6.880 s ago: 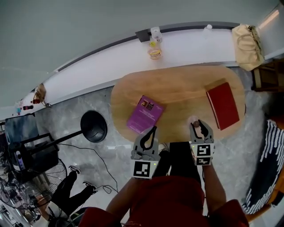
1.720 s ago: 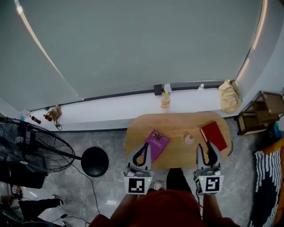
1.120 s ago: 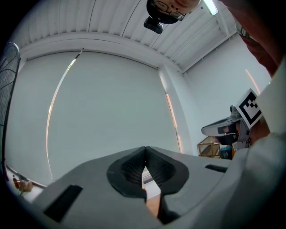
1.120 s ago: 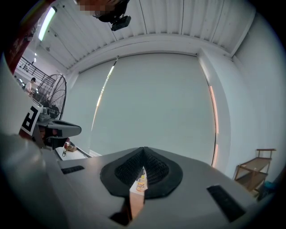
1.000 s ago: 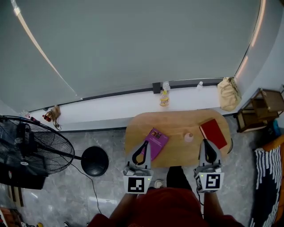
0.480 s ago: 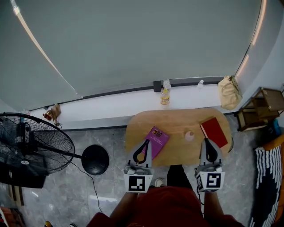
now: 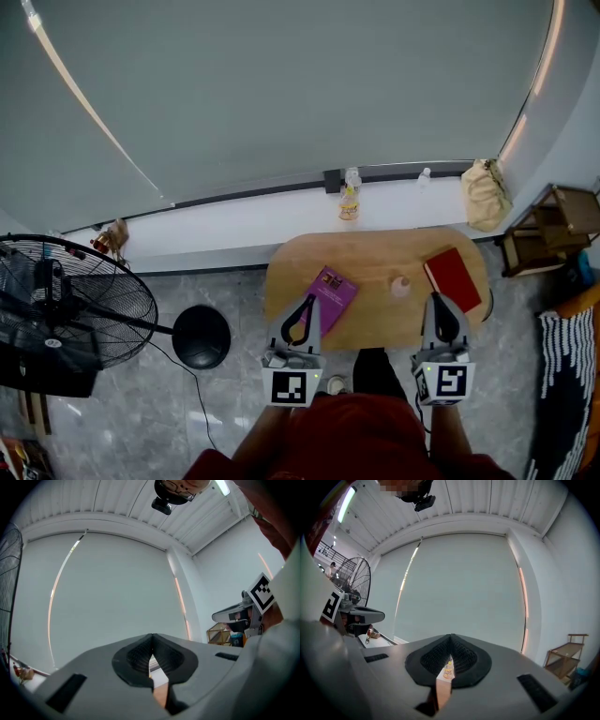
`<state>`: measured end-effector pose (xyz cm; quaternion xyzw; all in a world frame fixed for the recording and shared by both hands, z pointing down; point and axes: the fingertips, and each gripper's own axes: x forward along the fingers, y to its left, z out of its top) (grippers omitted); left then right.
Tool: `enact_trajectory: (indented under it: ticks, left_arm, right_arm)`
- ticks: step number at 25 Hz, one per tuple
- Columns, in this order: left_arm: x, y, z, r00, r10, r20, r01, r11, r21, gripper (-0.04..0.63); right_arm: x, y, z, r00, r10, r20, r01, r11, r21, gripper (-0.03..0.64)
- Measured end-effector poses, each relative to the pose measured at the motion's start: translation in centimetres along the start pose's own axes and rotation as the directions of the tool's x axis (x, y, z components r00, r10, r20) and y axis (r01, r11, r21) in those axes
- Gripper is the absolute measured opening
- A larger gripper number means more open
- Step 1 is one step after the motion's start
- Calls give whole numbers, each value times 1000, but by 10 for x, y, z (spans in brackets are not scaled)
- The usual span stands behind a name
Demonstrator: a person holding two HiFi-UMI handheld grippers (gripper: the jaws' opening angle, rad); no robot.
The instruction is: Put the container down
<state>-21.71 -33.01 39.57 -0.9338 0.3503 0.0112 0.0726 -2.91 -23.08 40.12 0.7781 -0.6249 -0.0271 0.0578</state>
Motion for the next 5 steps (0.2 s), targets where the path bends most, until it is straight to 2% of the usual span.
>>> enact_trajectory:
  ticks: [5]
  left_arm:
    - [3, -1, 0, 1000, 5, 4, -5, 1000, -9, 8]
  right_arm:
    - [1, -5, -3, 1000, -13, -8, 13, 1000, -1, -3]
